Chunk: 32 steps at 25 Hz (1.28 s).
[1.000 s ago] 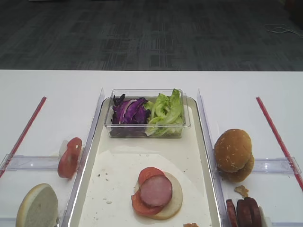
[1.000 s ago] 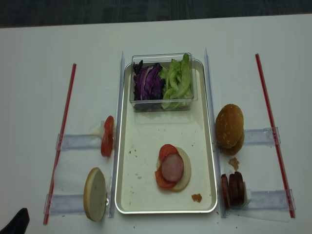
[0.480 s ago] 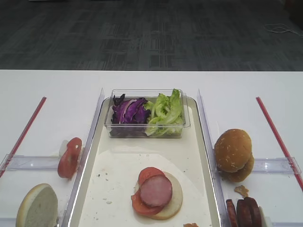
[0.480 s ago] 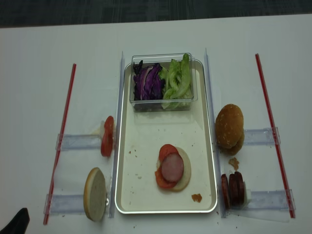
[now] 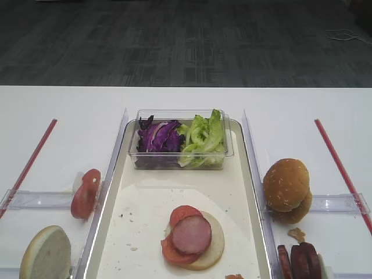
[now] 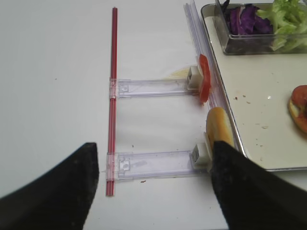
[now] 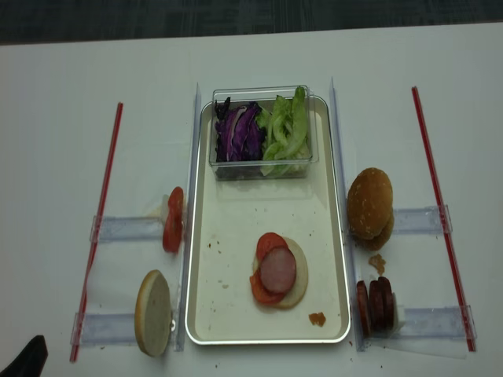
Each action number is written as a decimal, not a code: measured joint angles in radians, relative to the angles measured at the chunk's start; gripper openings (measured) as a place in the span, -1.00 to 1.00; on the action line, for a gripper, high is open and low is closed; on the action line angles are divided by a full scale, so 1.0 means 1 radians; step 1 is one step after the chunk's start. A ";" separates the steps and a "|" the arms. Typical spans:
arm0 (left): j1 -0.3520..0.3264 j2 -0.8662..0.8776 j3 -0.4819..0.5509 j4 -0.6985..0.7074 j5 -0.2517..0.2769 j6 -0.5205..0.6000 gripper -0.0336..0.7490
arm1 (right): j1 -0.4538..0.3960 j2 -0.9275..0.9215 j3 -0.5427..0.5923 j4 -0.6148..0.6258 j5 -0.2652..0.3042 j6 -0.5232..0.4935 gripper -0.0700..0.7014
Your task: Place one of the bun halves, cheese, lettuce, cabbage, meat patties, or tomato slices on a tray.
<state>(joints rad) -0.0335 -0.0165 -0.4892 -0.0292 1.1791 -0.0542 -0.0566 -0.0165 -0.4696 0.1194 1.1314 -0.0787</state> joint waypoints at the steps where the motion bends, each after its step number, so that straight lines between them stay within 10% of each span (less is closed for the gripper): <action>1: 0.000 0.000 0.000 0.000 0.000 0.000 0.28 | 0.000 0.000 0.000 0.000 0.000 0.000 0.23; 32: 0.000 0.000 0.000 0.000 0.000 0.000 0.28 | 0.000 0.000 0.000 -0.002 0.000 0.000 0.23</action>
<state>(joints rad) -0.0335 -0.0165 -0.4892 -0.0292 1.1791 -0.0542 -0.0566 -0.0165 -0.4696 0.1176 1.1314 -0.0787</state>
